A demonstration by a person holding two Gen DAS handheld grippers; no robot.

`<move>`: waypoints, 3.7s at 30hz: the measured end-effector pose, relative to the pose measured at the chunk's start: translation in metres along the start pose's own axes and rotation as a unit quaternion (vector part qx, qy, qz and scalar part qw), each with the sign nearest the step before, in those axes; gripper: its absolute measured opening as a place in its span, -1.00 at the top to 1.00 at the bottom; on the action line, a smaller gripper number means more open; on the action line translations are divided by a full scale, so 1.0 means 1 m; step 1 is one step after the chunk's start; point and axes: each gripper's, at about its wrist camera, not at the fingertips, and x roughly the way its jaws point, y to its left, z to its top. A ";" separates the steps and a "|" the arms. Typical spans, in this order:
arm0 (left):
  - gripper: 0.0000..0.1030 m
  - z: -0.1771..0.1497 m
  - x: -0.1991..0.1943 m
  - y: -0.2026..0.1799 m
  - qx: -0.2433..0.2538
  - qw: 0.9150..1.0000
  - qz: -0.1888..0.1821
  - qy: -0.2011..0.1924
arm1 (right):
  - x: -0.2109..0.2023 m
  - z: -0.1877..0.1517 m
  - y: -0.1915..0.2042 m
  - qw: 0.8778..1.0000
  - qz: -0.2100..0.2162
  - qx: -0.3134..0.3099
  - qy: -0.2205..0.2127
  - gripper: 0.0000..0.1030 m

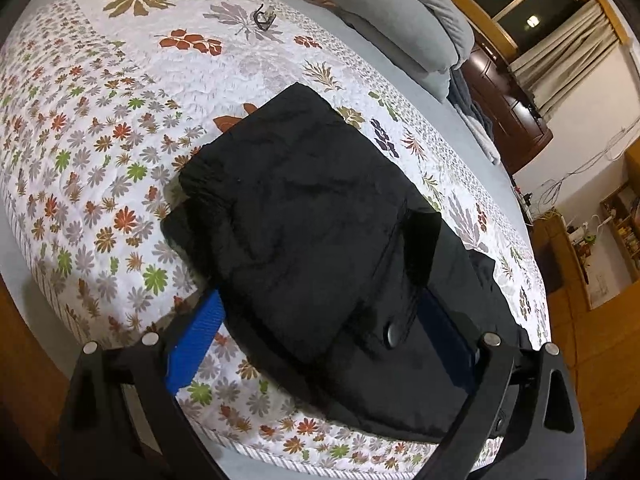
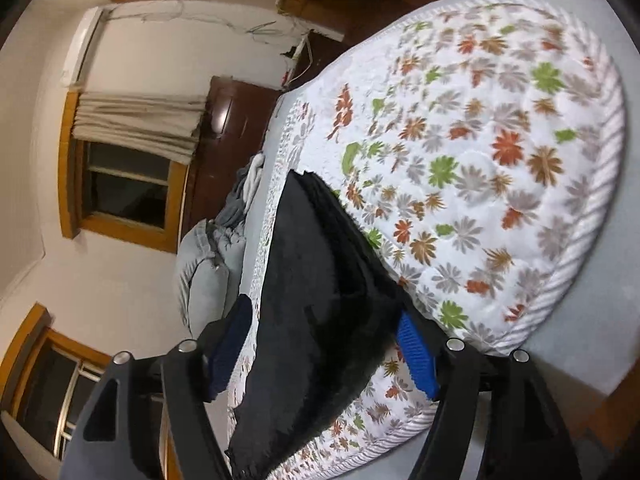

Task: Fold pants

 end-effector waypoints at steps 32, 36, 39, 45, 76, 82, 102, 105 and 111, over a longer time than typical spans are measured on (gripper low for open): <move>-0.91 -0.009 -0.005 0.005 -0.027 0.999 -0.017 -0.014 | 0.001 -0.010 0.092 0.997 -0.006 -0.075 -0.012 0.63; -0.91 -0.010 -0.008 0.010 -0.034 0.999 -0.024 -0.014 | 0.001 -0.014 0.125 0.994 -0.014 -0.111 -0.012 0.63; -0.91 -0.011 -0.008 0.011 -0.039 0.999 -0.028 -0.015 | 0.002 -0.019 0.148 0.990 -0.019 -0.141 -0.012 0.63; -0.91 -0.015 -0.011 0.011 -0.042 0.998 -0.033 -0.015 | 0.008 -0.031 0.192 0.982 -0.020 -0.188 -0.007 0.63; -0.91 -0.025 -0.017 0.009 -0.051 0.997 -0.053 -0.008 | 0.083 -0.171 0.366 0.900 -0.054 -0.428 0.063 0.63; -0.91 -0.026 -0.015 0.011 -0.059 0.996 -0.060 -0.006 | 0.106 -0.204 0.382 0.882 -0.059 -0.460 0.081 0.63; -0.91 -0.025 -0.014 0.018 -0.064 0.995 -0.075 0.002 | 0.202 -0.366 0.361 0.786 -0.132 -0.579 0.173 0.65; -0.91 -0.025 -0.014 0.019 -0.065 0.995 -0.077 0.003 | 0.219 -0.399 0.346 0.757 -0.160 -0.606 0.184 0.65; -0.91 -0.024 -0.013 0.020 -0.065 0.995 -0.078 0.005 | 0.247 -0.455 0.316 0.700 -0.220 -0.652 0.192 0.64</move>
